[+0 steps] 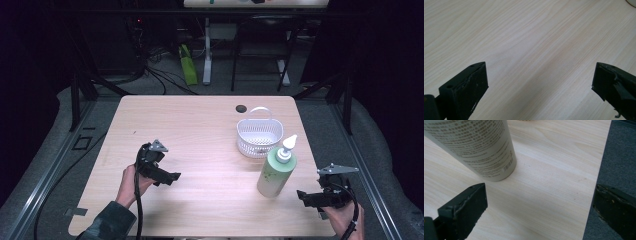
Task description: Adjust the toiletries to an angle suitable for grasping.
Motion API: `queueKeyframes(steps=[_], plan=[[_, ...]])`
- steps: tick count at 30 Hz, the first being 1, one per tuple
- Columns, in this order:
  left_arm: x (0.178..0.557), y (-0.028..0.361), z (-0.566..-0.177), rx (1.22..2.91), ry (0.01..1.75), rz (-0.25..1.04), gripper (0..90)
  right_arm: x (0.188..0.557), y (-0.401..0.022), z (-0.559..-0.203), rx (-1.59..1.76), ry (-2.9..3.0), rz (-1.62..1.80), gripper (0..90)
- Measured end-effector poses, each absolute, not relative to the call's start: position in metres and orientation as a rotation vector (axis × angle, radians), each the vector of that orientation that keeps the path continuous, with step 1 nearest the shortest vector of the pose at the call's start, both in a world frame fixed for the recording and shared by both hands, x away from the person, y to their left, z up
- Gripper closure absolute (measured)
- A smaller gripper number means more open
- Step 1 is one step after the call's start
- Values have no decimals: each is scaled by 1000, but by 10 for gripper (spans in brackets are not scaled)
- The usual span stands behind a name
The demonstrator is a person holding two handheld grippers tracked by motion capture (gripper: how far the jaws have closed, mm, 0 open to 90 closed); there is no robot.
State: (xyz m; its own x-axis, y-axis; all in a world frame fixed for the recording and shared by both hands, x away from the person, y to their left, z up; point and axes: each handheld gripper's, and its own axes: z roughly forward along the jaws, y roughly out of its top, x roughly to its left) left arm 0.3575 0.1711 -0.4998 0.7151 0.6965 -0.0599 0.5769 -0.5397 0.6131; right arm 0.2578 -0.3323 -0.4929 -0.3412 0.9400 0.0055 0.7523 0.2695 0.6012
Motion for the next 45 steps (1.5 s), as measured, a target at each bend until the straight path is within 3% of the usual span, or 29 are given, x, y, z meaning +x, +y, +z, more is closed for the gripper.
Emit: queueKeyframes(steps=[45], plan=[[356,166,-499,2314,944,280,0,247,-304,-440,1226,2101,1220,0]])
